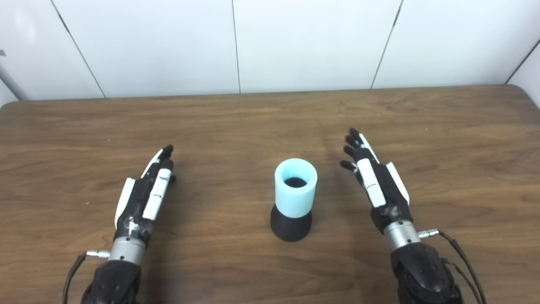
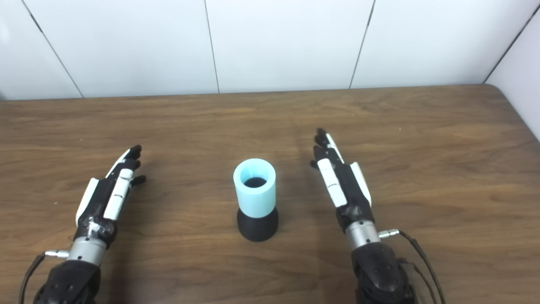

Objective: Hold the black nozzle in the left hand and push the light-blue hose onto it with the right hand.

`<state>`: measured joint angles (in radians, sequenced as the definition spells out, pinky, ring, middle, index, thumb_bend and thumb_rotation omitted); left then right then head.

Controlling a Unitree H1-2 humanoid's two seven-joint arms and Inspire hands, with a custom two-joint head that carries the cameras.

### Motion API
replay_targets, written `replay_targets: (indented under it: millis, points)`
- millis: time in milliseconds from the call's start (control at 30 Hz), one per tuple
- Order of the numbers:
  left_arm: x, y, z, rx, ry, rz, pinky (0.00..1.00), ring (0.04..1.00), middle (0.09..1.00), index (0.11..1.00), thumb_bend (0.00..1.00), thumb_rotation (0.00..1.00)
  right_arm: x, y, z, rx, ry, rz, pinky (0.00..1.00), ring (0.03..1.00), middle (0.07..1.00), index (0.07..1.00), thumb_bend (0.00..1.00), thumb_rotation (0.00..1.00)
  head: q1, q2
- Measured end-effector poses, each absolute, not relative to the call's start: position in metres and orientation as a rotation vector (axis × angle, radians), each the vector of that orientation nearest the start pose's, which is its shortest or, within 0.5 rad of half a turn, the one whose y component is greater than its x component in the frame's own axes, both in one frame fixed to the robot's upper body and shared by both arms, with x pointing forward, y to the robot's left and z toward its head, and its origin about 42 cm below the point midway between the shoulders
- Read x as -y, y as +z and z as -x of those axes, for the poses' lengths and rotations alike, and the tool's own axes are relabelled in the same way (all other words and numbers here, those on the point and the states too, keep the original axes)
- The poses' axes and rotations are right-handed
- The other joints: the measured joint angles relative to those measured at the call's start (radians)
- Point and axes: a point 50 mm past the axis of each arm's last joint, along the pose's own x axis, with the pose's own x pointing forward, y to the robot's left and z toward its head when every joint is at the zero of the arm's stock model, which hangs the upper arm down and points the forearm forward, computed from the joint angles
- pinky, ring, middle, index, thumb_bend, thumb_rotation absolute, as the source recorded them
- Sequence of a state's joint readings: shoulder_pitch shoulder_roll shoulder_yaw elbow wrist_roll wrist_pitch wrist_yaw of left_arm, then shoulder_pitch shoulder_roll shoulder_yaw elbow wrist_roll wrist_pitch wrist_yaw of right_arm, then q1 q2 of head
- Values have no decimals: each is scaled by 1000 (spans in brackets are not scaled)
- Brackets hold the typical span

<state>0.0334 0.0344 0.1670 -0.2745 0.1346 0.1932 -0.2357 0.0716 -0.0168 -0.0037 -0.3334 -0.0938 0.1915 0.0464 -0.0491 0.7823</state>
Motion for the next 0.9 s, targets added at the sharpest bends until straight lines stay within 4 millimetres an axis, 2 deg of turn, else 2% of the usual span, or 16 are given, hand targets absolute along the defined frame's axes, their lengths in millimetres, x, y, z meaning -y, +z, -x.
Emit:
replay_targets:
  millis: [233,400,900]
  points:
    - [-260,140,-260,33,-45,-123,1000,1000,1000,1000,618,1000,222,140,-254,51,6,95,998,992,990,979,621,1000,-2,5]
    - [-261,133,-258,52,-25,-73,1000,1000,1000,1000,606,1000,226,135,-251,44,5,105,1000,999,990,973,667,1000,0,8]
    - [-259,121,-251,101,33,-26,1000,1000,1000,1000,671,1000,236,124,-242,75,19,45,1000,1000,1000,982,650,1000,31,21]
